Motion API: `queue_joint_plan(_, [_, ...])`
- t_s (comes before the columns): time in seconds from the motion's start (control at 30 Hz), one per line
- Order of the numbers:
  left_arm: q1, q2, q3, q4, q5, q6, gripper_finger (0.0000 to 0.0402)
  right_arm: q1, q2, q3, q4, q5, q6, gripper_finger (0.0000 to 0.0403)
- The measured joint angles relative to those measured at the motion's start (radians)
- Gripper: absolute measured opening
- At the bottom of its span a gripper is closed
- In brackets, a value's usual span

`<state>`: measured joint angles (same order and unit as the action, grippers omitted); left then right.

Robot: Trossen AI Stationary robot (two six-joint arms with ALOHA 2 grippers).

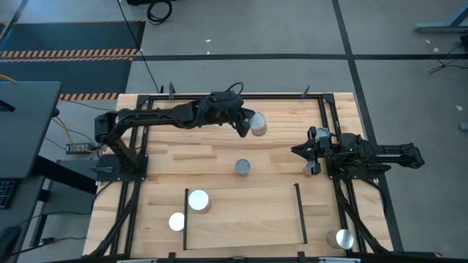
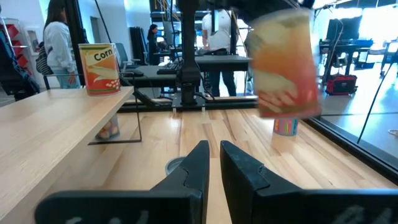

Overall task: Pick and place cans onto a shelf
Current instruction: Put the canned corn on the shelf aligned with the other canned corn

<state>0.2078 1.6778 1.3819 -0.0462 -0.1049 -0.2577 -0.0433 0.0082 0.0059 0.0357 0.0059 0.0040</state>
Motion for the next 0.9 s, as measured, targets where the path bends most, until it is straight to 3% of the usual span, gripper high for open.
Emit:
queue_joint_plan(0.27, [-0.081,-0.133,0.001,-0.090,0.124,-0.045,0.0003,0.000,0.000,0.000,0.000,0.000,0.000,0.0047])
queue_joint_plan(0.53, [-0.249,-0.259,0.001,-0.300,0.071,-0.113,0.0003,0.000,0.000,0.000,0.000,0.000,0.000,0.0047])
queue_joint_plan(0.9, [-0.605,-0.277,0.002,-0.343,-0.035,-0.250,0.0003,0.000,0.000,0.000,0.000,0.000,0.000,0.0047])
